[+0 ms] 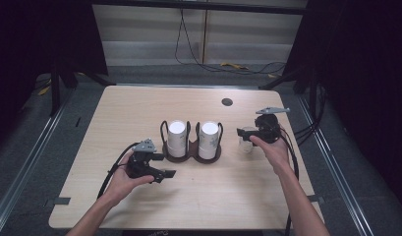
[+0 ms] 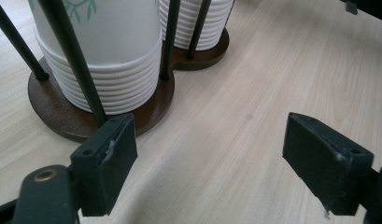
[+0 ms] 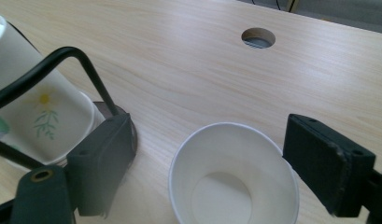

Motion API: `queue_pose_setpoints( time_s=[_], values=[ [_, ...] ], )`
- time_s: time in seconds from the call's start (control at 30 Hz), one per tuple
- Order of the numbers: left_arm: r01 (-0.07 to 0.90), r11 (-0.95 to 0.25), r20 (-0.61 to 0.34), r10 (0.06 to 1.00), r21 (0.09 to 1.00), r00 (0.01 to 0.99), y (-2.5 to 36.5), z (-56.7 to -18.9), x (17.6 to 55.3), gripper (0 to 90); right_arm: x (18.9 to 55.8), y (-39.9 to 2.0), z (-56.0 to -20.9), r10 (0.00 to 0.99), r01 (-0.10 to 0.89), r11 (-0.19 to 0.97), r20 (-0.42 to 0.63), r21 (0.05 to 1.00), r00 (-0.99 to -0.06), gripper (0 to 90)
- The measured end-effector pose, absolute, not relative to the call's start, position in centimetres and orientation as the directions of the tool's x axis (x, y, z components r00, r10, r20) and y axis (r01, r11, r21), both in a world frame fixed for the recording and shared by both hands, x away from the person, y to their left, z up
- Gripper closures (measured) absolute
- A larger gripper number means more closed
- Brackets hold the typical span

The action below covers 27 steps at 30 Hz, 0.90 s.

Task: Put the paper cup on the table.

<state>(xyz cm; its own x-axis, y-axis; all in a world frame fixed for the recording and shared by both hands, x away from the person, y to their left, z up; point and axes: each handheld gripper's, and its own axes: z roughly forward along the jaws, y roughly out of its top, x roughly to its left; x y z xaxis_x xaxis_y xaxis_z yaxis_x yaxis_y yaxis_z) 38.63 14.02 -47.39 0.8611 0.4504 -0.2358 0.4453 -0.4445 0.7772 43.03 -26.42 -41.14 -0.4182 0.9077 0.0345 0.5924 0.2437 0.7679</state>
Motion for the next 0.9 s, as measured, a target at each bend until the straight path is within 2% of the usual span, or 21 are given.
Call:
queue_pose_setpoints(
  time_s=[0.57, 0.9],
  values=[
    [0.451, -0.430, -0.230, 0.475, 0.782, 0.850, 14.4, -46.2, 38.2, 17.8, 37.8, -26.5, -39.9, 0.905, 0.545, 0.243, 0.014, 0.803, -0.424, 17.7],
    [0.473, -0.437, -0.228, 0.503, 0.765, 0.834, 14.8, -46.5, 37.1, 20.8, 33.7, -26.1, -41.7, 0.895, 0.560, 0.274, 0.006, 0.782, -0.447, 19.5]
  ],
)
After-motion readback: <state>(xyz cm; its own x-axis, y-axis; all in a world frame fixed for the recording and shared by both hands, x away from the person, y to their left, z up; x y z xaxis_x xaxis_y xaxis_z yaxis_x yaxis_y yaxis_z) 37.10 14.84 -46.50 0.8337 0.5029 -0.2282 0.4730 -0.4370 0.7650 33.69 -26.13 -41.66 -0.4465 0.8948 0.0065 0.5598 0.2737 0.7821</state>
